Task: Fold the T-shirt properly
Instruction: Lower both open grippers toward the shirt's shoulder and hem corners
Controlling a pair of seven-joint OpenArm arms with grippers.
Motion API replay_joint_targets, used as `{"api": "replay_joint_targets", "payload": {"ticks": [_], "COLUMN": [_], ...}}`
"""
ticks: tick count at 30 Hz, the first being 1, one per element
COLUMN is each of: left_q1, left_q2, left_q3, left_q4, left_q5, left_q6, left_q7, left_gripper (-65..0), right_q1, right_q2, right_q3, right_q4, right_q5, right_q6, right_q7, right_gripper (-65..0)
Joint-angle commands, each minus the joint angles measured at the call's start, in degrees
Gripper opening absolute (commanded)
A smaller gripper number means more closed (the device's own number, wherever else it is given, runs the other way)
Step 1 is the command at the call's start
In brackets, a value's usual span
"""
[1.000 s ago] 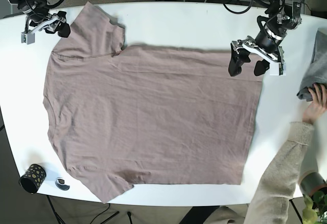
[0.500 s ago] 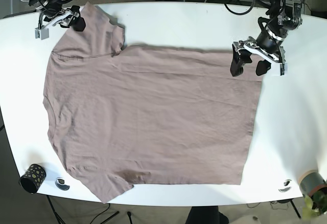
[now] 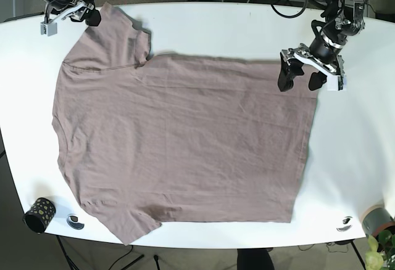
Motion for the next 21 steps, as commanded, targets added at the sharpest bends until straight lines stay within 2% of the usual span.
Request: {"api": "replay_joint_targets", "payload": {"ticks": [1, 10, 21], "left_q1": [-0.15, -0.15, -0.06], "left_q2": [-0.55, -0.64, -2.13], "left_q3": [-0.41, -0.41, -0.58], "left_q4": [0.96, 0.96, 0.96], "left_q5": [-0.51, -0.51, -0.60], "left_q6": [-0.43, -0.43, -0.43], "left_q7": [-1.13, -1.13, -1.13], "left_gripper": [-8.9, -8.9, -8.9], "right_q1": [-0.62, -0.70, -1.58], "right_q2": [0.38, -2.52, -2.61], "right_q3": [-0.51, -4.64, -4.64], "right_q4": [0.89, 0.89, 0.89], "right_q5": [0.41, 0.33, 0.24], "right_q6": [0.32, 0.32, 0.32], "right_q7": [0.20, 0.20, 0.20], "right_gripper": [-26.3, -26.3, -26.5]}}
